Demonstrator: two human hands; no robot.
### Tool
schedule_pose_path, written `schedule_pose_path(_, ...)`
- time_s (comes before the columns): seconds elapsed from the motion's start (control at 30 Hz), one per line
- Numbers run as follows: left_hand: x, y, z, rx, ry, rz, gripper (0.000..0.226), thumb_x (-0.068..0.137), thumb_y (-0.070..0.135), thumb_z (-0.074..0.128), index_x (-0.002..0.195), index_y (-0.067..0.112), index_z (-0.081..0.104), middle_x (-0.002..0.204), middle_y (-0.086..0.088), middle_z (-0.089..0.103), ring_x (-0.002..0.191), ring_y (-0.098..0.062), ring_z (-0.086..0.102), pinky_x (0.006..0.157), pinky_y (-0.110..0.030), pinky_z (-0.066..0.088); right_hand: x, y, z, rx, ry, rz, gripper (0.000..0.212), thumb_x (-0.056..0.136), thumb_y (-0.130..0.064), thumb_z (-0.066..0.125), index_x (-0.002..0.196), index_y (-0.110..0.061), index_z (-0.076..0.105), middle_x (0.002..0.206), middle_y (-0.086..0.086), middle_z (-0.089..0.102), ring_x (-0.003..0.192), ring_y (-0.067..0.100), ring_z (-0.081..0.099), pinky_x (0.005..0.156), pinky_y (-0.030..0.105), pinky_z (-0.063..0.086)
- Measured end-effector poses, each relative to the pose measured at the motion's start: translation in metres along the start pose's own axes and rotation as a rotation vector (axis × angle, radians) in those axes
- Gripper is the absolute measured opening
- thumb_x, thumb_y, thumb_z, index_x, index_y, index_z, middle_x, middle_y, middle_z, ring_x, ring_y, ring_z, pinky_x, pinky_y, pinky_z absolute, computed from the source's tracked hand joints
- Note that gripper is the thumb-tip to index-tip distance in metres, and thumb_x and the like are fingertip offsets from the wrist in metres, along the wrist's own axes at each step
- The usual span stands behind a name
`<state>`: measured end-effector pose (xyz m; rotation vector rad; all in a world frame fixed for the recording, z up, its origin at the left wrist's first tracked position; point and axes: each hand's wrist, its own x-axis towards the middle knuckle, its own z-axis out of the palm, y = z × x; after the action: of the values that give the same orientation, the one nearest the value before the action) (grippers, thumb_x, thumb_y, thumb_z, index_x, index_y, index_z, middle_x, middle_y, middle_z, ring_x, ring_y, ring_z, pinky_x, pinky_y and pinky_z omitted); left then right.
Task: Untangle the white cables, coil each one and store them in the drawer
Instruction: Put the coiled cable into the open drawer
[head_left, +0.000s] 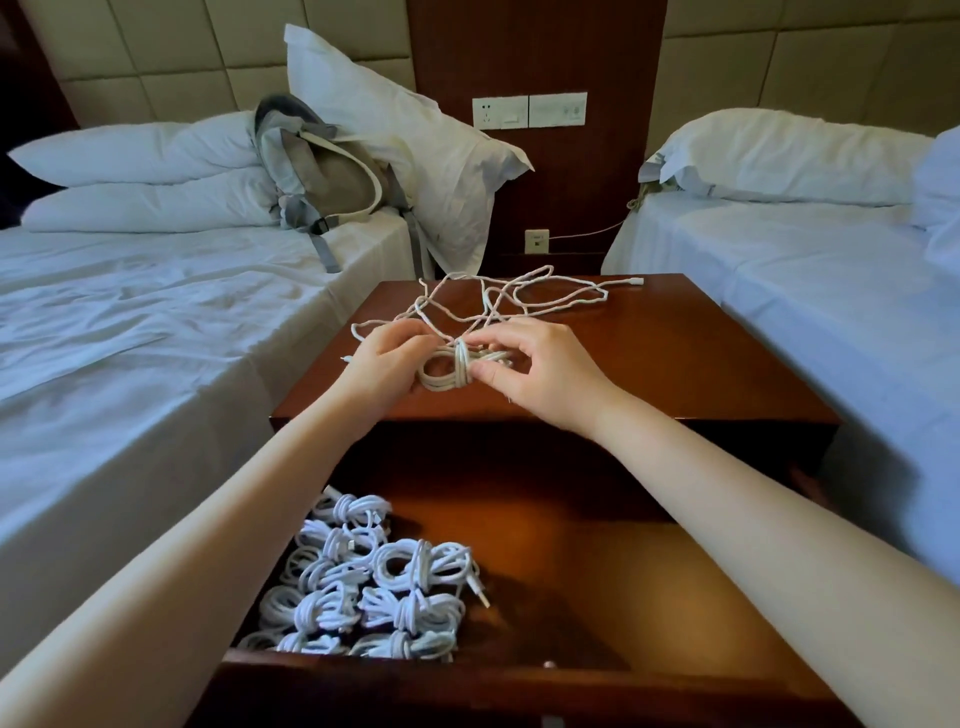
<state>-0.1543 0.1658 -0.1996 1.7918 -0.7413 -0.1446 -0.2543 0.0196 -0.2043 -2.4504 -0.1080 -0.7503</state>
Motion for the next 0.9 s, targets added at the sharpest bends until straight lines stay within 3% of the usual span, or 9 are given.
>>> schedule_pose_path(0.07,-0.014,-0.008,-0.006,0.054,-0.037,0.001,0.021,0.091,0.006,0.050,0.073,0.009,0.061,0.067,-0.002,0.056,0.057,-0.007,0.052,0.053,-0.021,0.043,-0.015,-0.006,0.010,0.017,-0.037,0.021,0.033,0.088,-0.030,0.063,0.120,-0.020,0.065,0.111,-0.003,0.065,0.100,0.011,0.058,0.089,0.028,0.047)
schedule_pose_path(0.17,-0.031,-0.022,-0.014,0.173,-0.085,0.033,0.022,0.090,0.005,0.053,0.071,0.010,0.062,0.059,0.002,0.054,0.045,-0.001,0.046,0.047,-0.014,0.039,-0.032,-0.011,0.025,0.026,-0.099,0.078,0.038,0.089,-0.034,0.061,0.126,-0.026,0.060,0.119,-0.002,0.063,0.108,0.015,0.056,0.095,0.033,0.045)
schedule_pose_path(0.3,-0.046,-0.040,-0.021,0.445,-0.156,0.056,0.026,0.089,0.007,0.056,0.066,0.020,0.060,0.055,0.005,0.055,0.040,-0.001,0.049,0.047,-0.012,0.040,-0.047,-0.015,0.047,0.065,-0.223,0.167,0.034,0.089,-0.037,0.060,0.123,-0.031,0.060,0.095,-0.015,0.057,0.082,0.006,0.052,0.080,0.027,0.045)
schedule_pose_path(0.4,-0.051,-0.047,-0.022,0.609,-0.246,0.053,0.019,0.089,0.012,0.058,0.072,0.019,0.064,0.061,0.010,0.058,0.047,0.001,0.053,0.051,-0.009,0.041,-0.057,-0.015,0.060,0.080,-0.296,0.254,0.033,0.088,-0.042,0.058,0.120,-0.034,0.058,0.085,-0.013,0.059,0.073,0.009,0.061,0.073,0.033,0.052)
schedule_pose_path(0.57,-0.053,-0.053,-0.019,0.750,-0.320,0.090,0.014,0.087,0.018,0.062,0.089,0.010,0.074,0.077,0.009,0.057,0.076,-0.011,0.055,0.072,-0.023,0.043,-0.067,-0.016,0.068,0.008,-0.374,0.323,0.034,0.088,-0.047,0.055,0.119,-0.033,0.057,0.089,-0.013,0.057,0.083,0.014,0.059,0.073,0.032,0.048)
schedule_pose_path(0.7,-0.055,-0.061,-0.015,0.811,-0.399,0.062,0.014,0.086,0.019,0.063,0.088,0.010,0.074,0.077,0.009,0.057,0.078,-0.009,0.055,0.076,-0.024,0.045,-0.071,-0.016,0.073,-0.094,-0.445,0.326,0.032,0.090,-0.047,0.051,0.118,-0.032,0.058,0.114,-0.009,0.061,0.101,0.017,0.057,0.082,0.033,0.049)
schedule_pose_path(0.9,-0.053,-0.064,-0.015,0.842,-0.404,0.015,0.015,0.087,0.022,0.061,0.092,0.012,0.072,0.085,0.005,0.062,0.085,-0.012,0.059,0.081,-0.027,0.047,-0.069,-0.016,0.074,-0.158,-0.490,0.298,0.038,0.090,-0.049,0.051,0.120,-0.027,0.062,0.111,-0.002,0.051,0.108,0.017,0.047,0.087,0.036,0.044)
